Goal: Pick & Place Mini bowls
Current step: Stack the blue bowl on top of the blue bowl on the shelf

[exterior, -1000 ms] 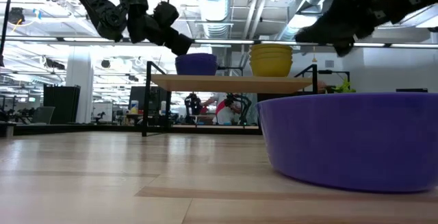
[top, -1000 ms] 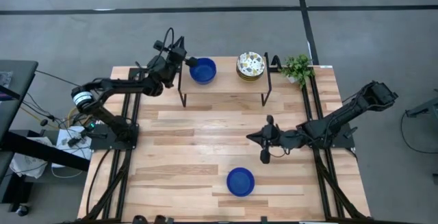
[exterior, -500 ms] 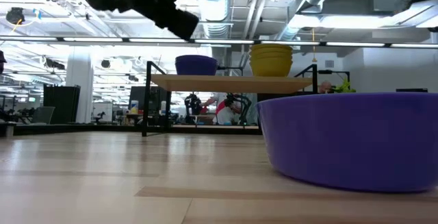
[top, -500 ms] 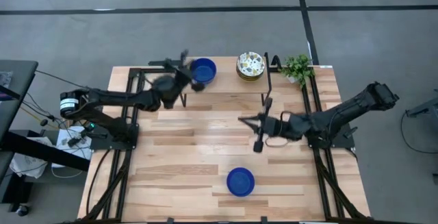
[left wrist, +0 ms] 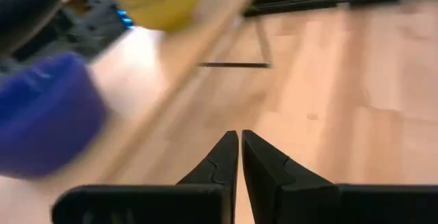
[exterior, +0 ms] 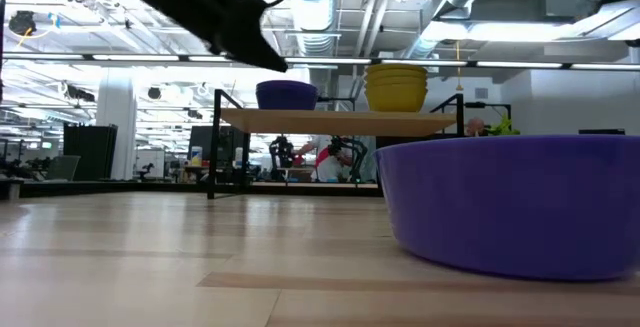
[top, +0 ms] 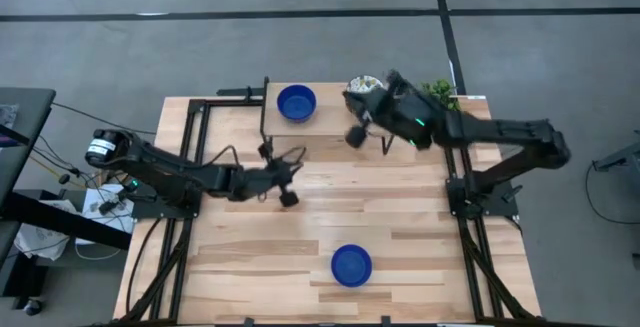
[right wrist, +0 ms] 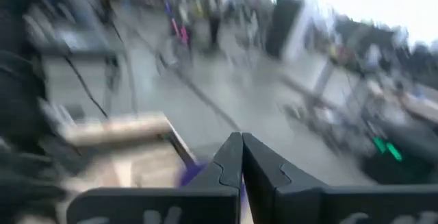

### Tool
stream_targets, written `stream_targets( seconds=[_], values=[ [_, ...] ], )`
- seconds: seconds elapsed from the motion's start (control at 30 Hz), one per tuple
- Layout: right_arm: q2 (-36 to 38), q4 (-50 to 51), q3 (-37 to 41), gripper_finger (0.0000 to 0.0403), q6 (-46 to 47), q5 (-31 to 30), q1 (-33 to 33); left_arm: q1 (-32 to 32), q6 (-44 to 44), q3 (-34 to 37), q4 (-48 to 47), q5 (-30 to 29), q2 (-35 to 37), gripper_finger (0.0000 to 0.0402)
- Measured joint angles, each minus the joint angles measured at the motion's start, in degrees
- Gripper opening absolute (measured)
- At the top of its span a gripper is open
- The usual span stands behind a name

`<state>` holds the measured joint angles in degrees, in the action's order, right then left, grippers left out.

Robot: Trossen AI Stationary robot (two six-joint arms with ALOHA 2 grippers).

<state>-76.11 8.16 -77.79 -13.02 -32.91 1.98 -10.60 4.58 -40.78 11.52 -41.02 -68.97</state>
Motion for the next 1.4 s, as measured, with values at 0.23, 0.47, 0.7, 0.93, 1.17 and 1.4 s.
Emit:
stream_targets(
  seconds=[0.23,0.47,0.7,0.93,1.17,1.4],
  values=[
    [-13.42,24.2,-23.65,0.0,2.92,12.14,5.54,-8.53,-10.6,3.03,0.53,5.88,0.45,0.0021],
    [-9.95,27.68,-16.42,0.0,2.29,18.44,-6.85,-19.08,-11.52,3.09,2.98,7.47,0.39,0.0021],
    [0.93,13.53,10.21,0.0,8.82,11.32,-25.11,-24.76,-12.9,3.09,5.36,3.24,0.39,0.0021],
    [4.67,6.74,29.15,0.0,11.54,10.58,-39.14,-25.09,-16.93,3.09,6.51,3.11,-2.77,0.0024],
    [1.63,5.08,32.43,0.0001,16.96,9.03,-41.41,-23.17,-18.51,3.09,12.09,4.31,-7.18,0.0046],
    [-5.47,1.96,32.44,0.0059,17.64,12.19,-36.87,-21.68,-20.47,3.07,12.95,6.96,-8.45,0.0075]
  ],
)
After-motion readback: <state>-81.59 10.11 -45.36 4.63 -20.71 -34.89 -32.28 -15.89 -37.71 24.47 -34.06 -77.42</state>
